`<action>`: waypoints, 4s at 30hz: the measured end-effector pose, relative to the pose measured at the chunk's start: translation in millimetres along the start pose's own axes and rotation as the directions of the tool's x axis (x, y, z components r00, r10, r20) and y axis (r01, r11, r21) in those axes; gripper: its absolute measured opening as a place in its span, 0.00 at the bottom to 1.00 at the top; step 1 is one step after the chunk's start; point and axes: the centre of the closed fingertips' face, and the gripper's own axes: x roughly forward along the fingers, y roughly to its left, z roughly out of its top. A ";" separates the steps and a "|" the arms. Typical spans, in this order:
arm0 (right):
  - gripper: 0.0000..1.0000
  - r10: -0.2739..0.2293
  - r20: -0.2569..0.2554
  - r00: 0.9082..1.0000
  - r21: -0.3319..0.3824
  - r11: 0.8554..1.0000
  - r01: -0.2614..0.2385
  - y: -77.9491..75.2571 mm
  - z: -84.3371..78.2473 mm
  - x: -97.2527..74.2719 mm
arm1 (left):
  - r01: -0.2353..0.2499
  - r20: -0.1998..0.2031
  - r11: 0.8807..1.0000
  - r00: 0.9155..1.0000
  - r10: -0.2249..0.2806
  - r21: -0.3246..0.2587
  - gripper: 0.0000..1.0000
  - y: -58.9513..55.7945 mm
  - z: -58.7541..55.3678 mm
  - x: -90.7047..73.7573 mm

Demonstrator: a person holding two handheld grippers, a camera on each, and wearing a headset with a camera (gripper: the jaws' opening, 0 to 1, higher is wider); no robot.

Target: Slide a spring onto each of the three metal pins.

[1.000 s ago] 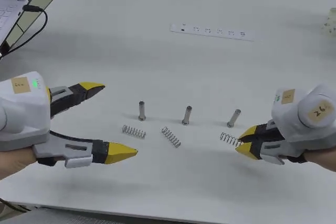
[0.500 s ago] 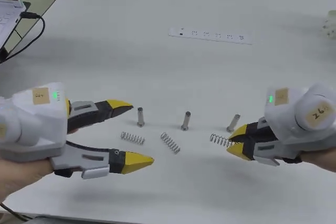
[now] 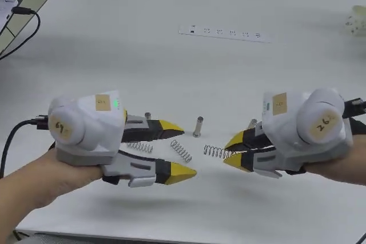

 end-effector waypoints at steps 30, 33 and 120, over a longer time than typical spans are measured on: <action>0.08 0.035 -0.002 0.999 -0.064 0.997 -0.035 6.4 9.2 -3.5 | 0.046 0.058 0.998 0.997 -0.044 -0.032 0.15 -10.0 8.7 19.5; 0.08 0.034 0.009 0.999 -0.058 0.998 -0.033 6.3 11.4 -4.0 | 0.051 0.058 0.998 0.997 -0.049 -0.032 0.14 -10.8 8.9 21.0; 0.07 0.058 0.393 0.918 0.020 0.997 -0.071 11.4 77.2 -29.4 | 0.086 0.077 0.996 0.993 -0.084 -0.020 0.02 -18.5 10.9 10.9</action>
